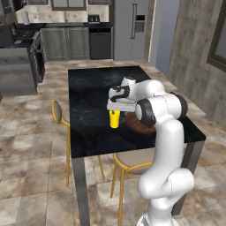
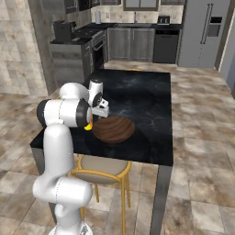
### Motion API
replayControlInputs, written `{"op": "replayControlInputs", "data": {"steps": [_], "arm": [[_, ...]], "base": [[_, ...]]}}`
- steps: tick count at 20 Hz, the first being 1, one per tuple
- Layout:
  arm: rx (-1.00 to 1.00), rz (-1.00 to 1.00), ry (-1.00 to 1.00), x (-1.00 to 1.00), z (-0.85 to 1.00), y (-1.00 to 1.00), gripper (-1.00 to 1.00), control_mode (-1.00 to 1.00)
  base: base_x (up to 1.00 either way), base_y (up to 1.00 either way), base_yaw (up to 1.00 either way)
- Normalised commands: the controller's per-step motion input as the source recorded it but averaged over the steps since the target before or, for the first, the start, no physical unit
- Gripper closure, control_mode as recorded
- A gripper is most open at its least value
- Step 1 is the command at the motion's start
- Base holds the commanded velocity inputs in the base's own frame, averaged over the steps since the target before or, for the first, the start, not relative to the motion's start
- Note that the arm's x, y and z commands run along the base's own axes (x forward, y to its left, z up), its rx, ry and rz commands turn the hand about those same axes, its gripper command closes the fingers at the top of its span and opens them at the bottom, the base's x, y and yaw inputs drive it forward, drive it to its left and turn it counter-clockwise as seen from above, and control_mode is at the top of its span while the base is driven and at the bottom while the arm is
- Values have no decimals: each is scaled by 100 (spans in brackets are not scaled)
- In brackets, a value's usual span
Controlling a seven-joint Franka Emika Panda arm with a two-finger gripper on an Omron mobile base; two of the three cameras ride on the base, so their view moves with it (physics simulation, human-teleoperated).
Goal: Place the cup inside the bowl on the dining table and move the bowl to any counter.
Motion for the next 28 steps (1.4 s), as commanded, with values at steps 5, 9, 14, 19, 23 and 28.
{"op": "replayControlInputs", "data": {"steps": [5, 9, 14, 19, 23, 28], "arm": [[0, 0, 0, 0, 0, 0, 100, -100], [0, 0, 0, 0, 0, 0, 100, -100], [0, 0, 0, 0, 0, 0, 100, -100], [0, 0, 0, 0, 0, 0, 100, -100], [0, 0, 0, 0, 0, 0, 100, -100], [0, 0, 0, 0, 11, 0, 100, -100]], "base": [[0, 0, 0], [0, 0, 0], [0, 0, 0], [0, 0, 0], [0, 0, 0], [0, 0, 0]]}}
